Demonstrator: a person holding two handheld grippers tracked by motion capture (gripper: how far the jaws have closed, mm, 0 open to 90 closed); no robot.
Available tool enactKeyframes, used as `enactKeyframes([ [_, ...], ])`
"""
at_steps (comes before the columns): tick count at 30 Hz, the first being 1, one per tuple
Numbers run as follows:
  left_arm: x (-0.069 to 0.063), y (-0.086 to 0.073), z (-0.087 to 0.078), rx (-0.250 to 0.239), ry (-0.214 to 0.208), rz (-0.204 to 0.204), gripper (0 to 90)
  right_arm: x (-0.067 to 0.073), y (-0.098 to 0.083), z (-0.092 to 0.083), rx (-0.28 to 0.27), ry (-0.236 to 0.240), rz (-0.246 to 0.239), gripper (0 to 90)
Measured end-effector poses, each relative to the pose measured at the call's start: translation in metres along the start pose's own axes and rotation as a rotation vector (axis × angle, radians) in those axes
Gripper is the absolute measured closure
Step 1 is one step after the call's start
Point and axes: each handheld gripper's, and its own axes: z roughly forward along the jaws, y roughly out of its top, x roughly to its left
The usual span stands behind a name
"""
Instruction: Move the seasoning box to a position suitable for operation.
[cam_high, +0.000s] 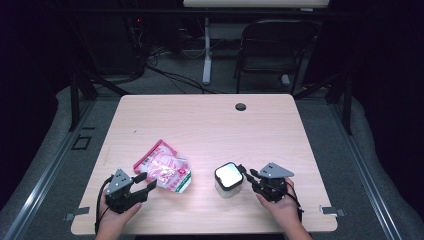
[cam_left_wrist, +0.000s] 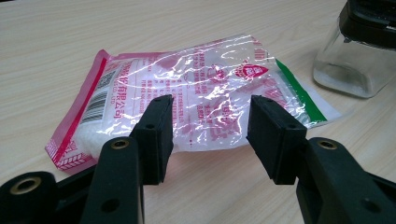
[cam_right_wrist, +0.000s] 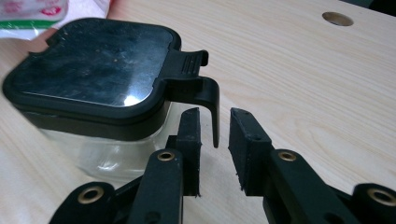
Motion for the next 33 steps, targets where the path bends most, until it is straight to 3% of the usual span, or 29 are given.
enactKeyframes([
  [7,0.002,-0.001,-0.001,0.001,0.0,-0.008,50.4,0.001,0.003,0.019,0.045,-0.002,-0.038,74.1],
  [17,0.0,0.0,0.001,0.01,0.001,-0.001,50.4,0.002,0.002,0.026,0.025,-0.013,-0.002,81.0],
  [22,-0.004,0.001,0.002,0.016,0.001,0.019,50.4,0.003,0.002,0.025,0.04,-0.013,0.015,84.1],
  [29,-0.028,0.02,0.008,-0.018,-0.025,0.031,53.2,0.012,0.002,0.022,0.053,-0.027,0.039,84.0],
  [32,-0.055,0.04,0.019,-0.046,-0.073,0.075,55.0,0.016,0.003,0.022,0.06,-0.028,0.042,84.2],
  [33,-0.055,0.04,0.019,-0.046,-0.073,0.075,55.7,0.016,0.003,0.022,0.06,-0.028,0.042,84.2],
])
